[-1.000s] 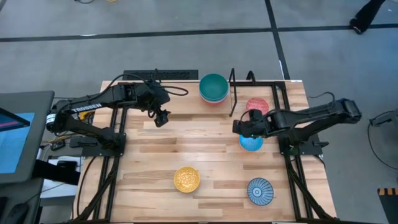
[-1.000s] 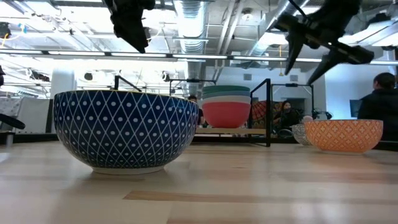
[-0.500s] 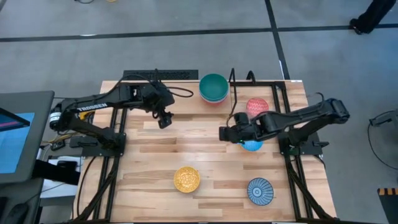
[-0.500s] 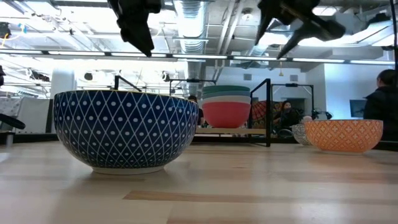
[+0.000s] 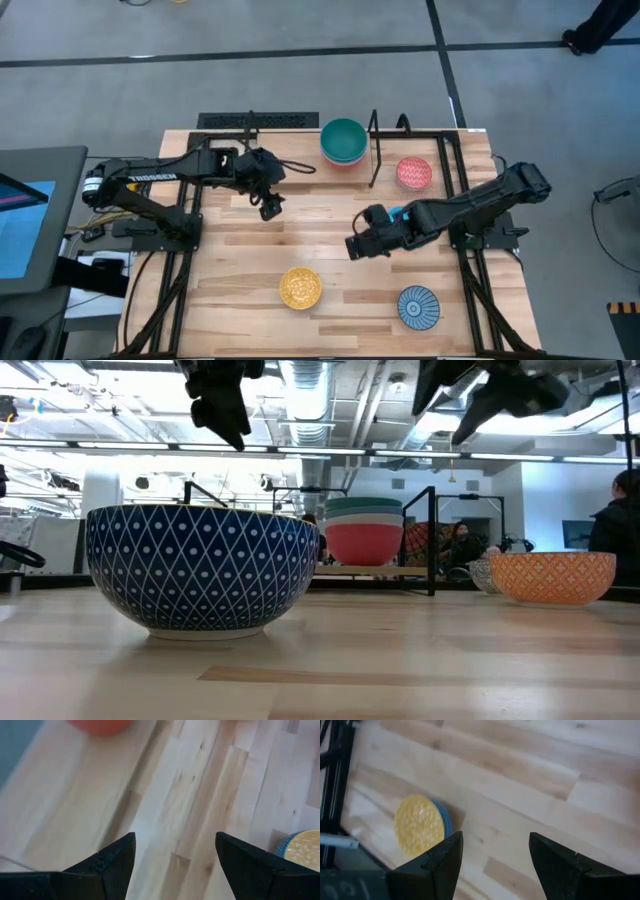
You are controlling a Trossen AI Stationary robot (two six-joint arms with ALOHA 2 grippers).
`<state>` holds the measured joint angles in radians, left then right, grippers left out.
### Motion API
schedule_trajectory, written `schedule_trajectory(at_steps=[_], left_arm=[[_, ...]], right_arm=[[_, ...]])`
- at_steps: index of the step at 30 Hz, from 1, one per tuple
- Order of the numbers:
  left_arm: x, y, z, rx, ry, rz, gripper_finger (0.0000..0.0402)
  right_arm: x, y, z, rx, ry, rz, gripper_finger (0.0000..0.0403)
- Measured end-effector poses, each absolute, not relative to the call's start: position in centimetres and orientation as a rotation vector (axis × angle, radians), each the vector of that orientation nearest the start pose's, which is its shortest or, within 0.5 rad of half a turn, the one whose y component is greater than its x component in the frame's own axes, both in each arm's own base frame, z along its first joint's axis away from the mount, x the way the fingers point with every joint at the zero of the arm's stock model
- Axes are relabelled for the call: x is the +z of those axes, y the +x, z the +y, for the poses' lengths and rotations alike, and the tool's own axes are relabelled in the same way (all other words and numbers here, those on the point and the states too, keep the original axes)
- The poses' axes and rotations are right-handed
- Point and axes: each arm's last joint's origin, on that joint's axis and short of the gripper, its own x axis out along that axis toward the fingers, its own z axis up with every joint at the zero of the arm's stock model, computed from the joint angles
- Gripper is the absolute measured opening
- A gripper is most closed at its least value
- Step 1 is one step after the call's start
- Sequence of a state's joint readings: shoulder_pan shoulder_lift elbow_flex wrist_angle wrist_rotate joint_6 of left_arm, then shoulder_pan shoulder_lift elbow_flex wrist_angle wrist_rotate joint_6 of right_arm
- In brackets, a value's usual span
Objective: Place and stack bowls onto a shelf
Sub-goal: Put the red patterned bowl on the shelf
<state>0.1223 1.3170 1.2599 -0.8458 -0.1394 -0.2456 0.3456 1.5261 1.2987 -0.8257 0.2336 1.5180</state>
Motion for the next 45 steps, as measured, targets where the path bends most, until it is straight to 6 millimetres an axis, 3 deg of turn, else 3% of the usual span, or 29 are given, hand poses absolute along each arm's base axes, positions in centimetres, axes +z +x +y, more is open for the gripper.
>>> schedule_trajectory(at_steps=[9,13,23,27,32,39,41,45], left_arm=[[31.3,28.0,-0.3,0.320,-0.339,0.898,0.0258],[30.4,28.6,-2.7,0.297,-0.390,0.927,0.0258],[30.7,27.2,-10.2,0.280,-0.588,0.861,0.0258],[30.8,25.9,-13.1,0.283,-0.634,0.838,0.0258],[30.5,24.2,-15.1,0.310,-0.610,0.848,0.0258],[30.1,23.6,-14.6,0.372,-0.498,0.867,0.0258],[30.1,23.8,-14.4,0.335,-0.488,0.907,0.0258],[29.8,23.4,-14.5,0.282,-0.412,0.982,0.0258]], right_arm=[[28.8,27.4,14.7,-0.611,1.103,0.792,0.0255],[27.6,27.4,16.4,-0.631,1.105,0.788,0.0255],[22.8,30.2,20.5,-0.542,1.125,0.824,0.0255],[21.5,31.9,20.4,-0.510,1.121,0.794,0.0255],[20.0,33.9,19.1,-0.545,1.148,0.760,0.0255],[19.1,35.5,17.1,-0.572,1.179,0.757,0.0255],[19.6,36.3,17.0,-0.542,1.214,0.731,0.0255],[20.2,35.6,16.9,-0.623,1.139,0.841,0.0255]])
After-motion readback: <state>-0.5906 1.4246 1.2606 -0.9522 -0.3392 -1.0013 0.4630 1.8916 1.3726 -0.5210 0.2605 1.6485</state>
